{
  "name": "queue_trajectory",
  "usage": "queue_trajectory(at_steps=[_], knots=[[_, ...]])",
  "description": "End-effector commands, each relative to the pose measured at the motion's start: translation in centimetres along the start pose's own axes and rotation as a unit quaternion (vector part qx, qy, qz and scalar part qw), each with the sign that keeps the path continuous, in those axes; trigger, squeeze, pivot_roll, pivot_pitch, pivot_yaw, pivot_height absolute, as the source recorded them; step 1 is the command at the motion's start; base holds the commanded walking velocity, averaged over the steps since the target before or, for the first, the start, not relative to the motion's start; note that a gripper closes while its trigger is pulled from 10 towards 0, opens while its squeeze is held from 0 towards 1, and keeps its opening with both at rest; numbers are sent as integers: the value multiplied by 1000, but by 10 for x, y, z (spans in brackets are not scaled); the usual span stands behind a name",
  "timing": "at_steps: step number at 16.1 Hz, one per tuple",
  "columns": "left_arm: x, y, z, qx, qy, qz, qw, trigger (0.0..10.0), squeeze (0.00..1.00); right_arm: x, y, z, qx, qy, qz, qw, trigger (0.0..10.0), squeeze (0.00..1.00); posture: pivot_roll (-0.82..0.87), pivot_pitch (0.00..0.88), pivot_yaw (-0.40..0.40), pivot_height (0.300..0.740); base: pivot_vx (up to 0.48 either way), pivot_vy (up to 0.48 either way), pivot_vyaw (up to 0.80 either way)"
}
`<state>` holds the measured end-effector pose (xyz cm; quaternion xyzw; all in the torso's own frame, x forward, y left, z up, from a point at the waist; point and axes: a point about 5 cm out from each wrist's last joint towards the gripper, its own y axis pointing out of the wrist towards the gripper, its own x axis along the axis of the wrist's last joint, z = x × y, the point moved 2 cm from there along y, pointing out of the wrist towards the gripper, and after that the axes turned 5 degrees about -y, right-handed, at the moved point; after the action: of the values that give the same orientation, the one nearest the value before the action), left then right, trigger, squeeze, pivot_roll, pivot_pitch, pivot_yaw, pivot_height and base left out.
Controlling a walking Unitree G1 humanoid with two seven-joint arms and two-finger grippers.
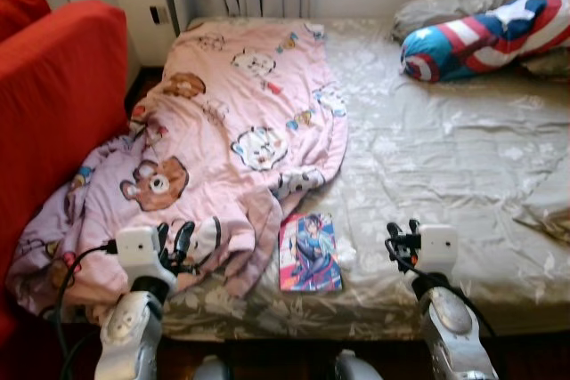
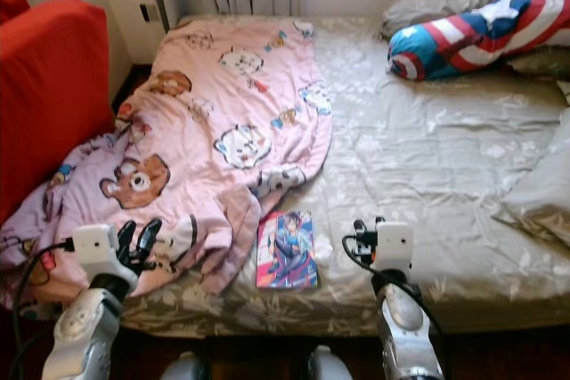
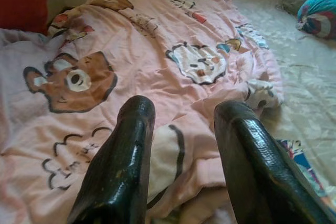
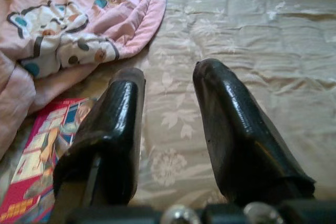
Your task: Clean up the room
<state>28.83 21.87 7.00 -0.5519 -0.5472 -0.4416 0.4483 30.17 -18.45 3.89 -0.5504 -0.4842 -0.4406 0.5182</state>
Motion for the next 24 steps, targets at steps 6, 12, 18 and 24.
queue_trajectory(at_steps=[6, 12, 18, 24], knots=[[-4, -5, 0, 2, -6, 12, 1000, 10000, 0, 1, -1, 2, 1, 0, 2, 1000, 10000, 0, -23, 134, -31, 657, 0, 0, 0], [-3, -4, -2, 0, -8, 10, 1000, 10000, 0, 5, 2, 3, 0, 0, -6, 1000, 10000, 0, -24, 134, -29, 637, 0, 0, 0], [-1, -3, 9, 12, 3, 11, 1000, 10000, 0, 4, 1, 2, 0, 2, -5, 1000, 10000, 0, -25, 136, -26, 637, 0, 0, 0], [0, -1, 8, 17, 0, 10, 1000, 10000, 0, 5, 2, -1, 0, -8, -9, 1000, 10000, 0, -27, 132, -24, 637, 0, 0, 0]])
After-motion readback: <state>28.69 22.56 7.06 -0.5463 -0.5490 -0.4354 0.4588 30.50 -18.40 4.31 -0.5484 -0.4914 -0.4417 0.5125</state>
